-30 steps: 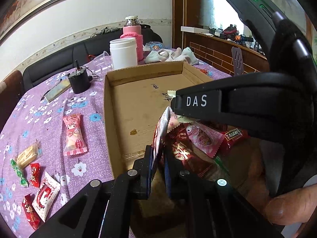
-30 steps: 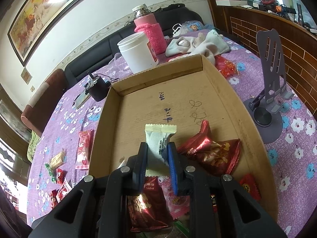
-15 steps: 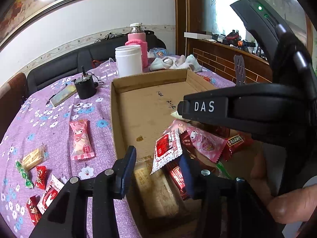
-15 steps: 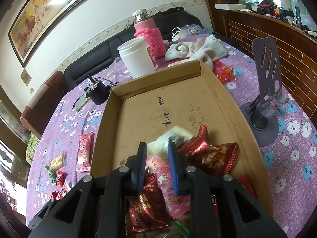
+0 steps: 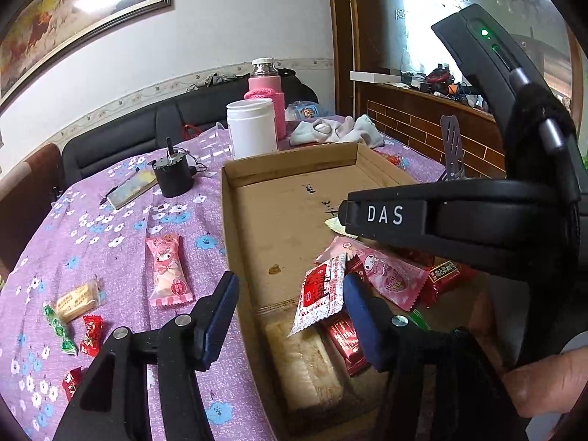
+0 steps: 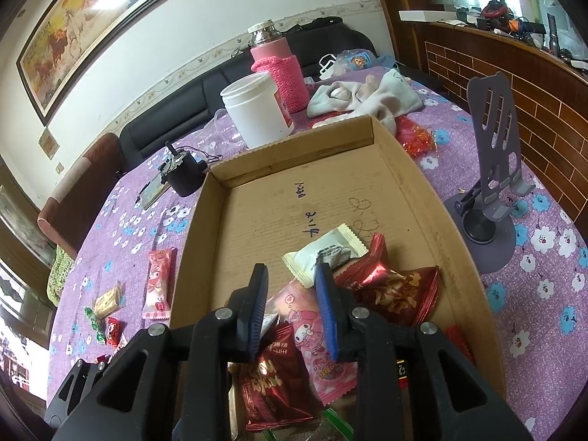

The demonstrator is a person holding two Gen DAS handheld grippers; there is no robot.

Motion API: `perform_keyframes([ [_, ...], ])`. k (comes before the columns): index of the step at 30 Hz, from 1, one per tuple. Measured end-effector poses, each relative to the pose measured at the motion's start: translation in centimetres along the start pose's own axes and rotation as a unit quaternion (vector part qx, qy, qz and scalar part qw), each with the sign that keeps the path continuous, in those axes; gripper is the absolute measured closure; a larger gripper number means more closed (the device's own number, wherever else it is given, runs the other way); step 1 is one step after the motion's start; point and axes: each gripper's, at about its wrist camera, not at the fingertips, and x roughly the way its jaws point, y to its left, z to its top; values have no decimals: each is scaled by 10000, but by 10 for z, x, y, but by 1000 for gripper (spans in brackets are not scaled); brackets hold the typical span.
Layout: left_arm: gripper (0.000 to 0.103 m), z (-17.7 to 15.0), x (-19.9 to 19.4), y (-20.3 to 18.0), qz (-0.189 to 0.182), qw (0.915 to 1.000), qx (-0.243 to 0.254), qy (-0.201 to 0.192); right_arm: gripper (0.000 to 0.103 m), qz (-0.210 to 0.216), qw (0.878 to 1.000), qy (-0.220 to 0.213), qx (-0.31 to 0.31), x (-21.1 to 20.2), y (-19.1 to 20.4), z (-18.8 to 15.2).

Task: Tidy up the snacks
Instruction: 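Lower and release the white packet with the right tool while the left tool releases the red packet, then move both open tools back toward the snacks on the tablecloth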

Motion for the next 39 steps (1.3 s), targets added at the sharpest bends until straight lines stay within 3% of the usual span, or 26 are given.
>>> perform_keyframes([
  [12, 41, 2, -1, 6, 62, 9999, -117, -24, 76, -14, 10000, -24, -53, -1, 3, 0],
  [18, 41, 5, -3, 15, 95, 9995, -290, -70, 71, -19, 9999, -155, -38, -7, 2, 2],
  [32, 41, 12, -19, 55, 116, 9937, -1051, 382, 70, 58, 9992, -399, -85, -17, 6, 3],
  [39, 41, -12, -46, 94, 460, 9893, -1266, 553, 70, 195, 9981, -477, -332, -22, 22, -2],
])
